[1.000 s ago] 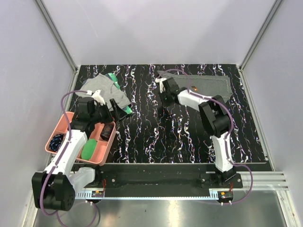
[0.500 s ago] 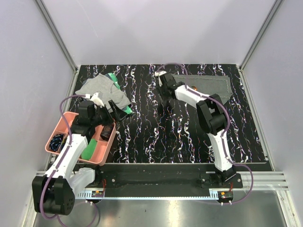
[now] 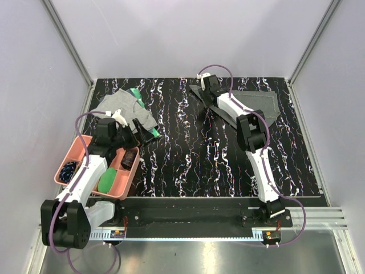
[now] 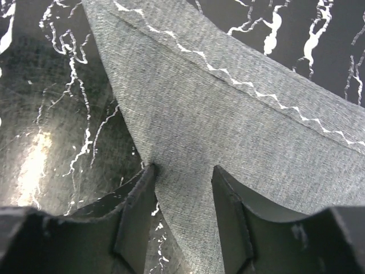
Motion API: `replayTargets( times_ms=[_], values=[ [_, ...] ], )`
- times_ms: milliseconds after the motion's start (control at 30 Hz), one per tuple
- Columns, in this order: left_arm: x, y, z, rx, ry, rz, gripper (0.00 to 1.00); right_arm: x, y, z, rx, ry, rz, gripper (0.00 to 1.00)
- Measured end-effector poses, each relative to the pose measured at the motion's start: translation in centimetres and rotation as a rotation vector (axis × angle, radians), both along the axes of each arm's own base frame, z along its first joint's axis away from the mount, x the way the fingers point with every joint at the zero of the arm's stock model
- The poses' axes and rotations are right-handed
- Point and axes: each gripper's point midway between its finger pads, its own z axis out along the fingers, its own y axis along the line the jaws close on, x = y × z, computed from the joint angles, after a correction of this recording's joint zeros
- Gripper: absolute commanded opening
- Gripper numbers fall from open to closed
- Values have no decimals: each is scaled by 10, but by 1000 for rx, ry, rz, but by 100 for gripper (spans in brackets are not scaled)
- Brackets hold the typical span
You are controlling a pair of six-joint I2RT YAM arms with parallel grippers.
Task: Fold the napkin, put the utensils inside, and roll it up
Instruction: Fold the napkin
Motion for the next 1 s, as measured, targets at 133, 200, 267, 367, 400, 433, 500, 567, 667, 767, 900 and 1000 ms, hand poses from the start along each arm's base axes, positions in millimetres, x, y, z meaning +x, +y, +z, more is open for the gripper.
replayTargets(
  times_ms=[133,200,267,367,400,433,500,567,667,767,900,1000],
  values=[
    [1,0,-4,0,13,0,97,0,3,0,-10,3,30,48],
    [1,0,-5,0,16,-2,97,0,3,0,-16,2,38,48],
    [2,-1,-4,-1,12,-2,97,-1,3,0,-21,2,45,47],
    [4,-1,-3,-5,3,-1,97,-1,5,0,-24,2,56,46],
    [5,-1,-2,-8,2,0,97,-1,5,0,-25,2,59,45],
    [6,-2,-3,-11,2,1,97,-1,5,0,-26,2,62,45],
    [7,-2,-3,-16,5,2,97,-1,6,-1,-26,3,69,44],
    [8,-3,-5,-19,10,2,97,-2,7,-1,-26,4,77,42],
    [8,-3,-6,-23,15,2,97,-2,10,-1,-20,7,90,41],
    [8,-3,-5,-24,15,1,97,-2,10,-1,-18,8,92,38],
    [8,-4,-5,-27,15,1,97,-4,13,-2,-6,15,98,37],
    [8,-4,-4,-28,11,1,97,-5,14,-3,7,20,100,36]
  ],
)
